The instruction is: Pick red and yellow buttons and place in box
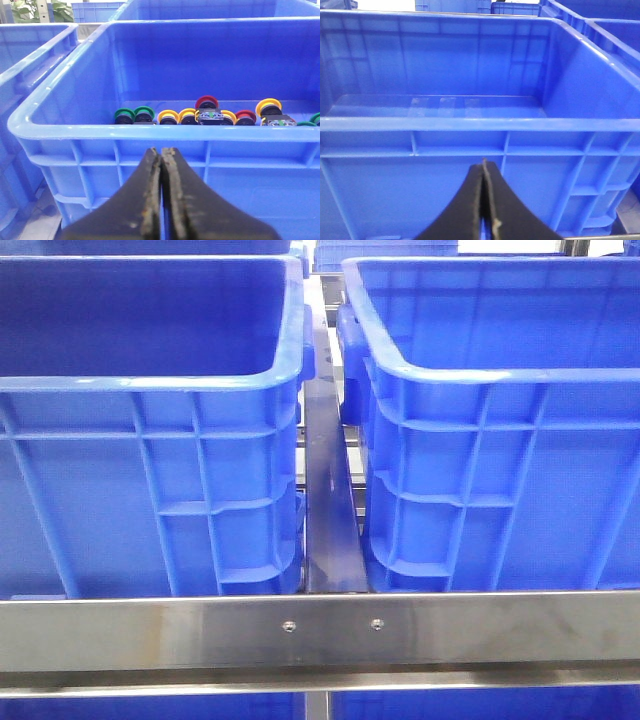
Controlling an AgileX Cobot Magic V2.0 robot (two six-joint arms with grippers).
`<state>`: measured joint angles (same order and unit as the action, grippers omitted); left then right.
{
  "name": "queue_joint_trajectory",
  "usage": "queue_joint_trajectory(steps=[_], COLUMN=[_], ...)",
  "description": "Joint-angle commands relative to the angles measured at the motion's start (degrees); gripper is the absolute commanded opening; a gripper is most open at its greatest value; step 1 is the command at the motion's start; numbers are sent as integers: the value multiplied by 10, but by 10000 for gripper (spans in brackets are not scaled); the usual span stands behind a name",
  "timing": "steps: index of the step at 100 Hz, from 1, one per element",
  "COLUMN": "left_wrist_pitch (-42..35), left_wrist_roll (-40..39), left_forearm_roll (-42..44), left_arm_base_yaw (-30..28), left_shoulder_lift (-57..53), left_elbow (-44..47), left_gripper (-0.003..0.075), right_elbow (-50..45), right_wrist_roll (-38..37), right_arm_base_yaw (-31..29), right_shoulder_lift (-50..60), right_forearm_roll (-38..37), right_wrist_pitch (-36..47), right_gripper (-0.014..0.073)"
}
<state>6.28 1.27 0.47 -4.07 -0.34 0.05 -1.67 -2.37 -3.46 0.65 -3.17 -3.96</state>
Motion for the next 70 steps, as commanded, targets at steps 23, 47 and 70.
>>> queue_joint_trajectory(steps=[23,47,70], left_wrist_pitch=[-47,-53,-66], left_wrist_roll=[-3,-3,-3], left_forearm_roll=[-5,-5,-5], left_arm_base_yaw=[0,0,0], left_shoulder_lift=[-17,-17,-17], left_elbow=[30,30,26], left_gripper=[-20,-20,-20], right_elbow=[10,10,10], right_wrist_roll=[6,6,6], right_arm_base_yaw=[0,0,0], right_shoulder_lift=[13,13,13], right_forearm_roll=[-1,-1,-1], right_wrist_pitch=[45,45,45], right_gripper=[-68,-68,-68])
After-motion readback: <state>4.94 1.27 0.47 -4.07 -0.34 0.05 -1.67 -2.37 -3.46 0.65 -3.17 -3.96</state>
